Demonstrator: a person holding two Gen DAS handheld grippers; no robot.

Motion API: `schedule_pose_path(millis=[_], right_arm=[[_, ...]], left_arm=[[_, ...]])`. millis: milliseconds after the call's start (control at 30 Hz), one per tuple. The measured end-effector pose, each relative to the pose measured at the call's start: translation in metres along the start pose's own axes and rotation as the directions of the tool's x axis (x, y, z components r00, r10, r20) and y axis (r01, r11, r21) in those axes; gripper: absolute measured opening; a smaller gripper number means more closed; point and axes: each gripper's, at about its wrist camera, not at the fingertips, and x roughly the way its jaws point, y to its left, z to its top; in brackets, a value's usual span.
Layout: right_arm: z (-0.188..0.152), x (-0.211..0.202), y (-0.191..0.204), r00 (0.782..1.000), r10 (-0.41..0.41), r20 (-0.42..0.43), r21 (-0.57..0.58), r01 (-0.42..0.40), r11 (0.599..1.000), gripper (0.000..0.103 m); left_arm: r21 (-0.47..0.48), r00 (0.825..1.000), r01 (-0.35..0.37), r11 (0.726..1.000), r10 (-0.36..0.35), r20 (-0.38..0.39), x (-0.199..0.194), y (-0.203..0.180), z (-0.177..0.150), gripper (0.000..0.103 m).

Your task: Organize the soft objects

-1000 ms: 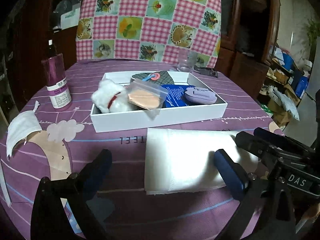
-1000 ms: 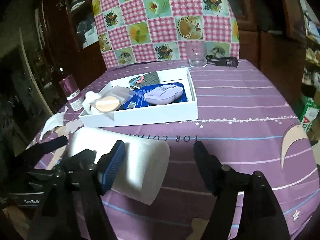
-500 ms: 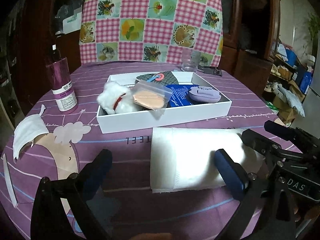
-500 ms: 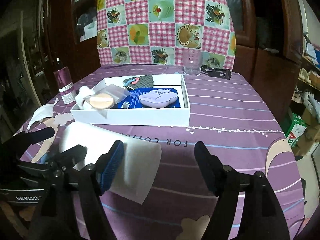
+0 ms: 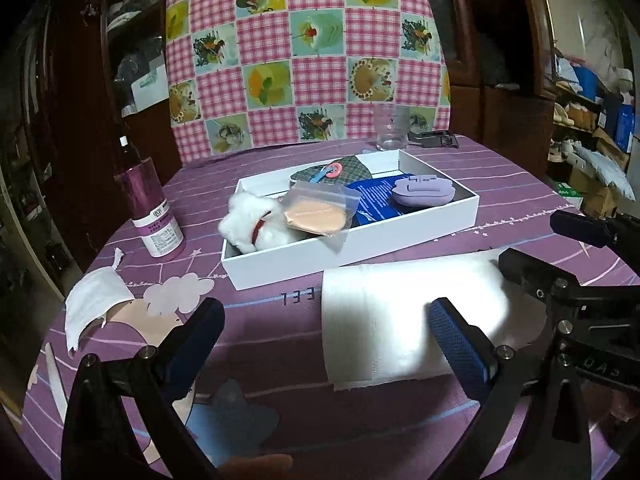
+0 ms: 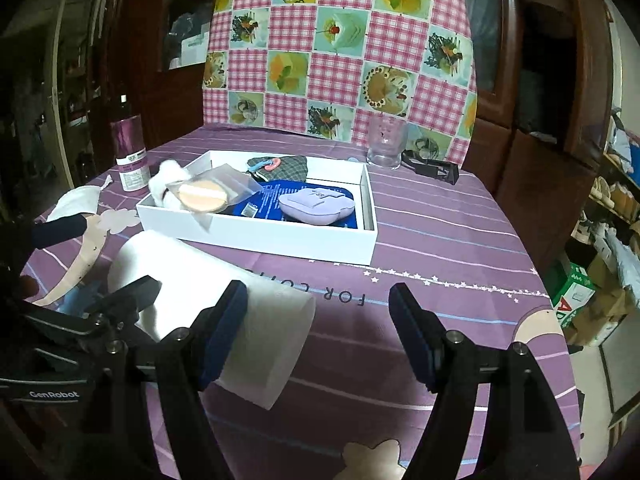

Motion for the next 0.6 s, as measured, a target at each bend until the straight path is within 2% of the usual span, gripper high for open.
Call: schedule_pose_path(millis=[233, 433, 600], right_arm=[[-0.0004, 0.0010, -0.0014, 1.000, -0.004, -0.002, 0.006, 0.004, 1.000, 0.079], [-0.0005, 0.0033, -0.0085, 1.000, -0.002, -0.016, 0.040, 0.003, 0.999, 0.089], [-0.0010, 0.0032, -0.0090, 1.000, 0.000, -0.017, 0.044, 0.001, 0.999, 0.090]], left_arm=[[-0.017, 1.000, 0.026, 1.000, -0.026, -0.010, 0.0022, 0.0032, -0.0008, 0.103], [-0.016, 1.000, 0.026, 1.000, -0.026, -0.009, 0.0018, 0.0034, -0.0008, 0.103], [-0.014, 1.000, 0.022, 1.000, -0.022, -0.008, 0.0017, 0.0030, -0.0013, 0.103]])
